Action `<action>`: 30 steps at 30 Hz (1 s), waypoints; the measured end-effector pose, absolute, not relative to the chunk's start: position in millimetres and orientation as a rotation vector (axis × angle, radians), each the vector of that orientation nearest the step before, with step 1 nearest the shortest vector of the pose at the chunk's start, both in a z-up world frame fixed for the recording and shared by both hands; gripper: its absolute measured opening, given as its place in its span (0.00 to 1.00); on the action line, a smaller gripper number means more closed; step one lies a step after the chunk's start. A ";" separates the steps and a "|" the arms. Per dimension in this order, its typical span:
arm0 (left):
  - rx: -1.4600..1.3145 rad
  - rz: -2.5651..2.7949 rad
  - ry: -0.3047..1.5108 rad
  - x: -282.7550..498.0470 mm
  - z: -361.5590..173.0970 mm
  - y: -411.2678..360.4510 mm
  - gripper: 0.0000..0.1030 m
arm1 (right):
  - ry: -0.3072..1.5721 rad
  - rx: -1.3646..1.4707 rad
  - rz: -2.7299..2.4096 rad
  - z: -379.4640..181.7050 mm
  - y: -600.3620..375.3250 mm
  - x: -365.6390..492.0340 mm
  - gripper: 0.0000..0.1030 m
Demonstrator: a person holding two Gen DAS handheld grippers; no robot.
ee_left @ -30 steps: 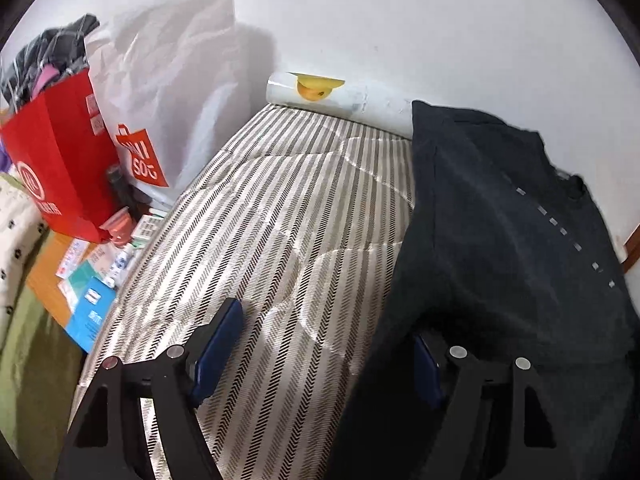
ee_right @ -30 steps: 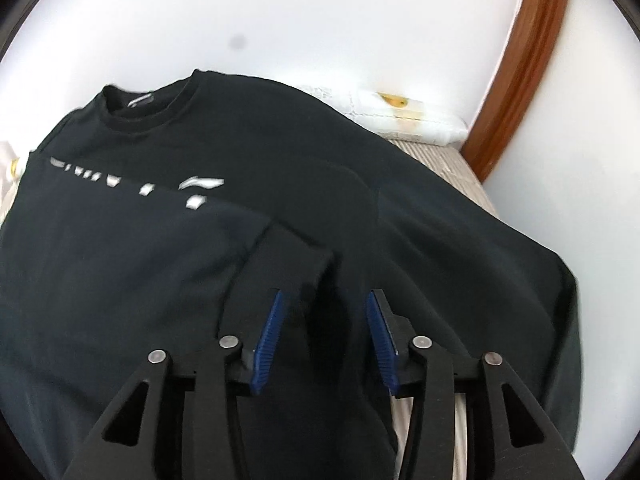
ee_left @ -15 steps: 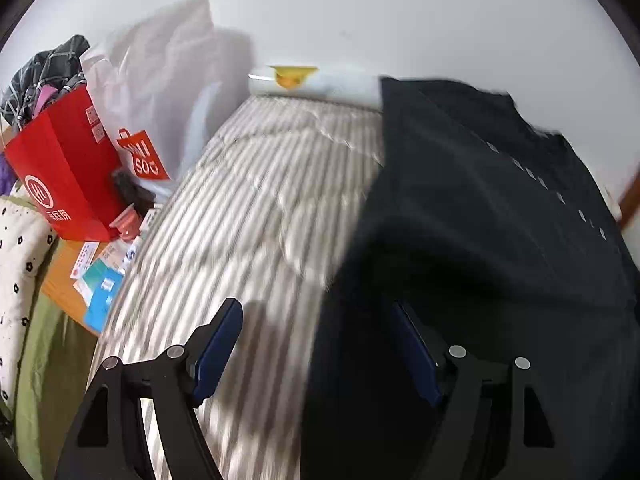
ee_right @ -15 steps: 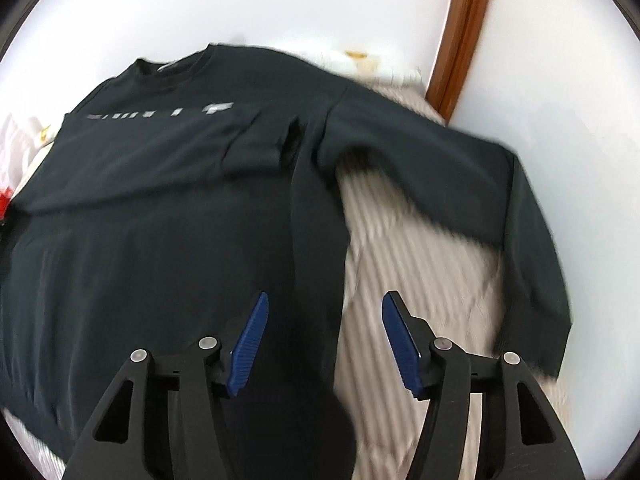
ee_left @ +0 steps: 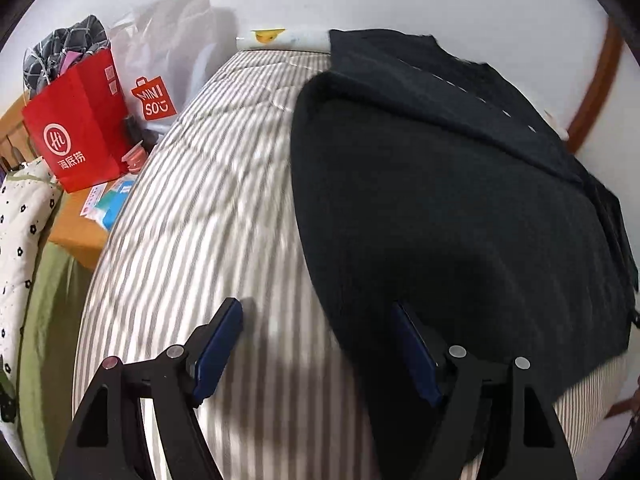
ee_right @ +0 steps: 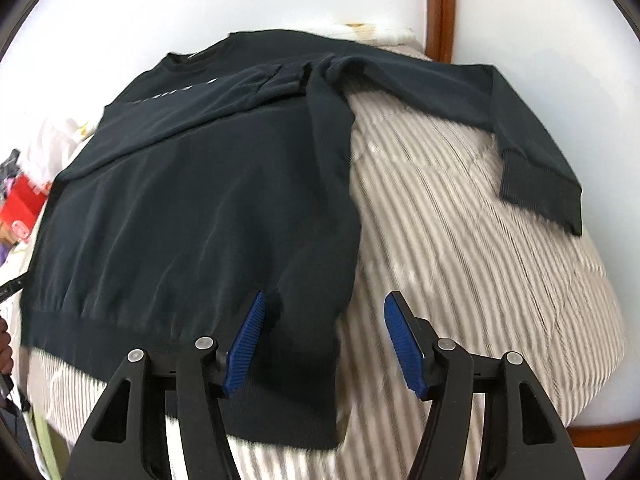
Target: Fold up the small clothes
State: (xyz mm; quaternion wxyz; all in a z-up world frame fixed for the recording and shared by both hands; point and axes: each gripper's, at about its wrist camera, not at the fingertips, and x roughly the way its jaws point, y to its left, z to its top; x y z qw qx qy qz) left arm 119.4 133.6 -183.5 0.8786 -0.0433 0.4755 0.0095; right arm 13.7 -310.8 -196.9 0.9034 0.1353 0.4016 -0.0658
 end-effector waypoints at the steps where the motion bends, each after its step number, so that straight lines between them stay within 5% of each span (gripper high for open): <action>1: -0.084 0.016 0.990 110.8 -183.5 130.5 0.72 | 0.829 0.277 -0.128 -199.1 -307.1 8.5 0.59; 5: -0.135 0.022 0.979 92.8 -182.2 131.2 0.69 | 0.828 0.262 -0.109 -206.3 -293.5 0.0 0.60; 8: -0.162 0.003 0.984 89.7 -180.4 130.4 0.56 | 0.803 0.241 -0.107 -207.2 -284.1 1.4 0.58; 11: -0.197 -0.037 0.994 85.6 -179.5 125.1 0.36 | 0.777 0.223 -0.115 -205.0 -279.2 0.0 0.45; 13: -0.232 -0.075 1.007 83.7 -180.1 122.1 0.22 | 0.763 0.200 -0.141 -201.7 -278.6 -5.2 0.26; 15: -0.214 -0.060 1.000 81.9 -179.2 118.8 0.18 | 0.757 0.240 -0.111 -198.9 -283.2 -13.6 0.13; 30: -0.256 -0.072 0.982 32.2 -174.5 137.2 0.12 | 0.760 0.279 -0.077 -183.9 -274.5 -53.4 0.10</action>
